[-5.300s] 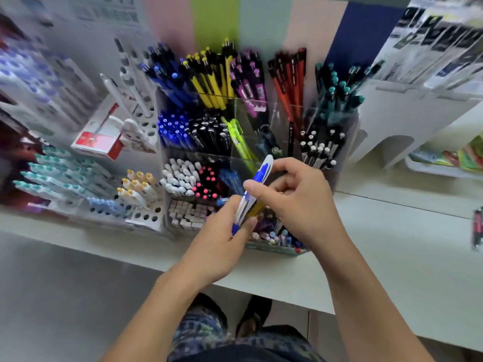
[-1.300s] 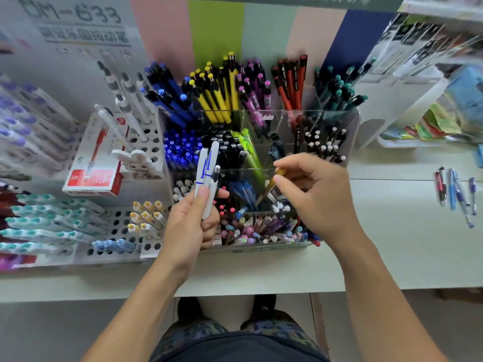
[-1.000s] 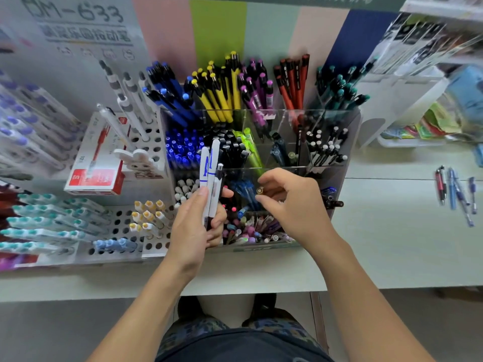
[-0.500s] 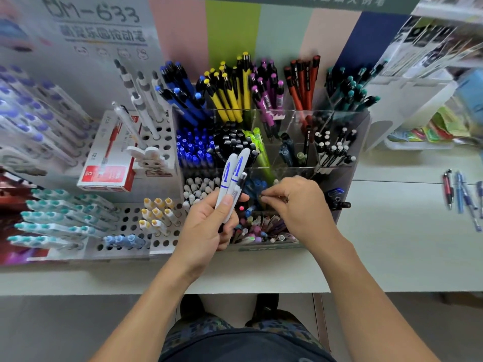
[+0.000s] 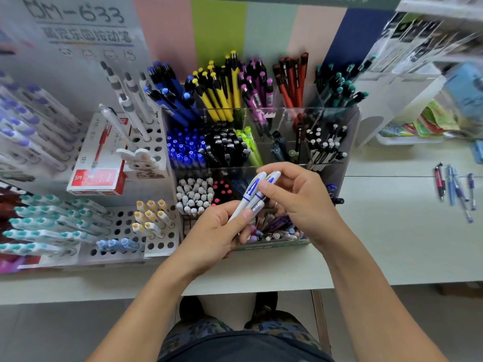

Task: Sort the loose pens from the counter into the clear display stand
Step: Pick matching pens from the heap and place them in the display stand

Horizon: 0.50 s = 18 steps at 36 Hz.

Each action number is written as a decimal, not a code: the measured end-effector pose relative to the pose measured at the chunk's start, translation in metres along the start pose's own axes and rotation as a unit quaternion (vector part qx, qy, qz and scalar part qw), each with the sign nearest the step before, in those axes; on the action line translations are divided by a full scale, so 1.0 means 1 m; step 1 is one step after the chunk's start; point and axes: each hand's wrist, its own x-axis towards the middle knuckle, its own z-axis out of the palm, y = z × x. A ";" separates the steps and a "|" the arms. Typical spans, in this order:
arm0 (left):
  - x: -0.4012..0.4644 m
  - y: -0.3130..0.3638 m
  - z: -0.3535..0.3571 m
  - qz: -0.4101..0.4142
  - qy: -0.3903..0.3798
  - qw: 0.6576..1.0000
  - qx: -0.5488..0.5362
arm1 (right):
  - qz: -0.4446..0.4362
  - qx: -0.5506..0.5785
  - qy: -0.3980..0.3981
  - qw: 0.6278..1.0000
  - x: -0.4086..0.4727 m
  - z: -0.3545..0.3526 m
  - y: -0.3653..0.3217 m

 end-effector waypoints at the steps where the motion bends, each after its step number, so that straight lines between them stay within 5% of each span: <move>1: -0.001 0.002 0.001 -0.001 -0.011 1.000 0.016 | -0.004 -0.012 -0.015 1.000 -0.001 -0.001 -0.002; 6: -0.004 0.004 0.003 0.015 -0.026 0.997 0.070 | -0.025 -0.040 -0.048 0.998 -0.003 -0.005 -0.006; 11: -0.007 0.013 -0.006 0.069 0.018 0.988 0.136 | -0.098 0.002 0.018 0.995 -0.007 -0.003 -0.020; 18: -0.014 -0.010 -0.038 0.112 0.280 0.945 0.131 | -0.175 -0.031 0.107 0.978 -0.006 -0.024 -0.050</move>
